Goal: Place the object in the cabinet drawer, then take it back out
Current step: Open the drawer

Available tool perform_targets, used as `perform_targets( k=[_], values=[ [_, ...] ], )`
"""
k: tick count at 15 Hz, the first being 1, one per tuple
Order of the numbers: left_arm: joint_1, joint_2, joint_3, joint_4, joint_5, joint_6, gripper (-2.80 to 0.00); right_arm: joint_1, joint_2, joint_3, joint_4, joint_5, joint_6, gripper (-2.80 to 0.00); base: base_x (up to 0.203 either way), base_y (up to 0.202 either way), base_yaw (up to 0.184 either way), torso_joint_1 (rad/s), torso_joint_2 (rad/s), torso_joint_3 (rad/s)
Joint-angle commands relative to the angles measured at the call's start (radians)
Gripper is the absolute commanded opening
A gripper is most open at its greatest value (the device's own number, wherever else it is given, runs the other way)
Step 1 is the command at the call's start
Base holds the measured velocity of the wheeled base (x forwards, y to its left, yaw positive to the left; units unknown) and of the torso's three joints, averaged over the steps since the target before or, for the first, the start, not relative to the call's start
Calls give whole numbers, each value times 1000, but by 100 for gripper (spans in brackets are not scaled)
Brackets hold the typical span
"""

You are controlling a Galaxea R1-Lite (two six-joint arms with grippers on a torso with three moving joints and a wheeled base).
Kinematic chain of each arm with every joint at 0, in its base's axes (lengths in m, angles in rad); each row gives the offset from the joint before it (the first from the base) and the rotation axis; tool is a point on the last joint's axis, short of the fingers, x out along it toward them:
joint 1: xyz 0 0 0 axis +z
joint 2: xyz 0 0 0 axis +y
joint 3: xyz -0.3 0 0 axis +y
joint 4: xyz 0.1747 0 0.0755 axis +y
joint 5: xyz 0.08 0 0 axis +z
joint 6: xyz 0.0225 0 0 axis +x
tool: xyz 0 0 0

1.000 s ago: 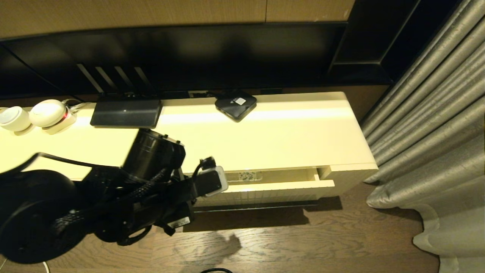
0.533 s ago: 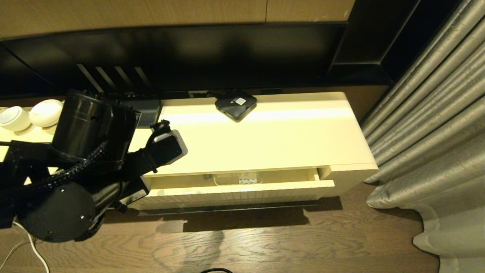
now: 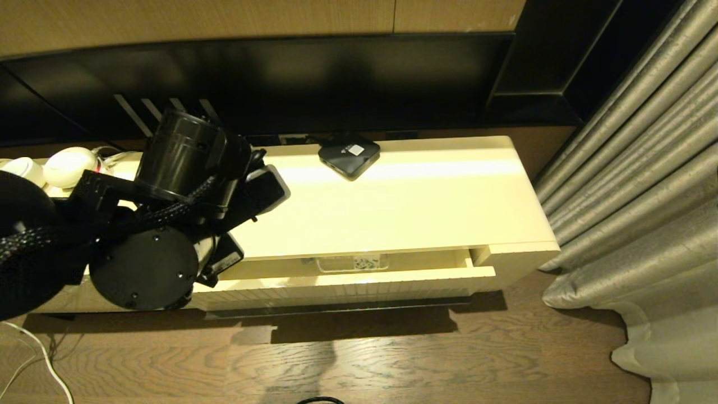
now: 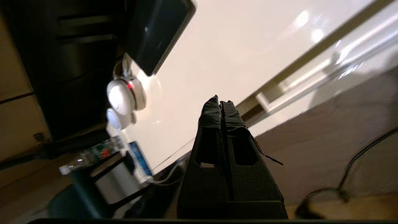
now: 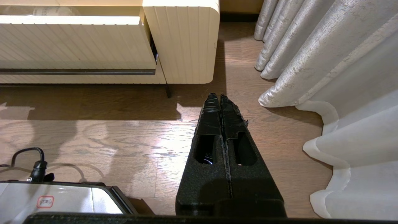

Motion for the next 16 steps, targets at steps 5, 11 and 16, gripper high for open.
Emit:
perform_targets(
  k=[5,11,16],
  values=[
    [-89,32,-41,4,-224,-530,-280,0,1,0,0,0,0,-280,0,0,0,0,0,0],
    [-109,172,-129,142,-336,-998,-280,0,1,0,0,0,0,-280,0,0,0,0,0,0],
    [-73,272,-134,141,-362,-1142,-280,0,1,0,0,0,0,-280,0,0,0,0,0,0]
  ],
)
